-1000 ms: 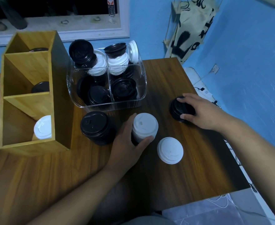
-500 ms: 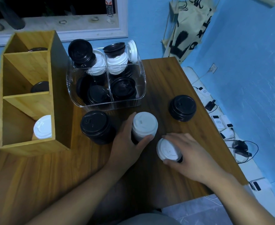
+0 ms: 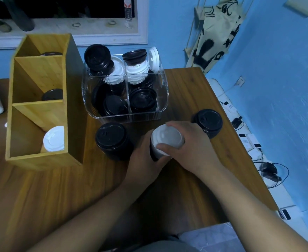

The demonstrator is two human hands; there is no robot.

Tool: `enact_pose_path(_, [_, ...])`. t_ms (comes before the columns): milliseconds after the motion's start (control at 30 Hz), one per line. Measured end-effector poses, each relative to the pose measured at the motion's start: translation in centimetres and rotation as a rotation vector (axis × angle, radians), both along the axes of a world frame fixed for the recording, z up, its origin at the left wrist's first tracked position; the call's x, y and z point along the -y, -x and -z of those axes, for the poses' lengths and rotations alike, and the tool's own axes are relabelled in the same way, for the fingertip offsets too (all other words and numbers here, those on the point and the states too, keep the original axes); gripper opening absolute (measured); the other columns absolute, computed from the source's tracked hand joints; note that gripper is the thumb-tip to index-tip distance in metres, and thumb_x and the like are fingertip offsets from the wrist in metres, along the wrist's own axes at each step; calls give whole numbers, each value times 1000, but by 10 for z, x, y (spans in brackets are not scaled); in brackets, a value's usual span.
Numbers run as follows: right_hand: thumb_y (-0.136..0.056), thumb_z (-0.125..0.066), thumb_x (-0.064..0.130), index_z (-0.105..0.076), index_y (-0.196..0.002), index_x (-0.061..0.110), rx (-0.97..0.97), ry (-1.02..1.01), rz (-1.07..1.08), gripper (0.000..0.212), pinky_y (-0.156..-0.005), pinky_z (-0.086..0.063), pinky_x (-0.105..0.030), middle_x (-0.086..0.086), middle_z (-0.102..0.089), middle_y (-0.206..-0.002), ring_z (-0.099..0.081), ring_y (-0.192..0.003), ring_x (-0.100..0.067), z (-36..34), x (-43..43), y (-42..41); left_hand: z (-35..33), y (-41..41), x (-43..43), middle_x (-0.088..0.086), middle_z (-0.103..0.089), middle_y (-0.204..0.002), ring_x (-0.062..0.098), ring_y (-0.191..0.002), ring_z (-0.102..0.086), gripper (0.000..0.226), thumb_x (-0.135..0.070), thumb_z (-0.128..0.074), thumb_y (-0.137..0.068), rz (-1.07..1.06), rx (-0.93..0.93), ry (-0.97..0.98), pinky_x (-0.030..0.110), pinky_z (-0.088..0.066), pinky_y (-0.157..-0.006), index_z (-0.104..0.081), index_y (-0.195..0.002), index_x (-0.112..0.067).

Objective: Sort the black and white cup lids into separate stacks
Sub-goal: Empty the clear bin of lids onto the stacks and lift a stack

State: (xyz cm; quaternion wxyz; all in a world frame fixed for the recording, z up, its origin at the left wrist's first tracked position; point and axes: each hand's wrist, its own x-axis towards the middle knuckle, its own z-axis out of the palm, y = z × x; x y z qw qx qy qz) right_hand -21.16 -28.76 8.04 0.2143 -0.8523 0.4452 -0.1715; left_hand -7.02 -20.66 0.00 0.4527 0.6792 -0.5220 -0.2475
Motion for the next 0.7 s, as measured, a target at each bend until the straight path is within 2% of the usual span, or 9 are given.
enact_pose_path(100, [-79, -66, 71, -51, -140, 38, -70, 15, -17, 71, -95, -32, -25, 13, -53, -137, -45, -126, -13, 0, 2, -11, 2, -1, 1, -17, -53, -144, -13, -128, -46, 79, -44, -83, -80, -6, -9, -11, 3, -34, -101, -44, -148, -30])
enact_pose_path(300, [-78, -69, 70, -52, -140, 39, -77, 24, -13, 72, -91, -31, -24, 13, -52, -136, -45, -125, -12, 2, 1, -15, 3, -2, 0, -21, -52, -143, -14, -129, -45, 80, -46, -82, -80, 4, -32, 7, 6, -36, -104, -39, -147, -37])
enact_pose_path(367, [-78, -69, 70, -52, -141, 40, -81, 28, -7, 72, -90, -30, -23, 14, -51, -135, -44, -125, -11, 4, 0, -15, 2, -1, -1, -18, -51, -146, -8, -131, -48, 91, -49, -83, -80, 3, -57, 4, 11, -42, -103, -34, -154, -30])
enact_pose_path(467, [-75, -68, 71, -54, -140, 39, -57, 29, 9, 74, -88, -30, -22, 13, -52, -129, -43, -122, -10, 5, -3, -14, -2, -2, -3, -19, -49, -148, -7, -131, -49, 103, -49, -82, -80, 14, -94, 4, 10, -43, -101, -22, -161, -28])
enact_pose_path(600, [-73, -65, 72, -60, -133, 37, -19, 27, 7, 70, -84, -36, -23, 13, -55, -122, -48, -113, -7, 4, -3, -15, 0, -3, -3, -15, -53, -147, 3, -135, -50, 88, -42, -83, -84, 30, -95, 23, 35, -50, -108, -35, -156, -26])
enact_pose_path(700, [-74, -72, 63, -66, -121, 34, 201, -72, 68, 56, -83, -46, -19, 16, -61, -115, -56, -104, 0, 5, 0, -13, -4, -2, -1, -17, -57, -141, 6, -132, -54, 78, -42, -84, -83, 22, -123, 37, 39, -51, -105, -44, -149, -31])
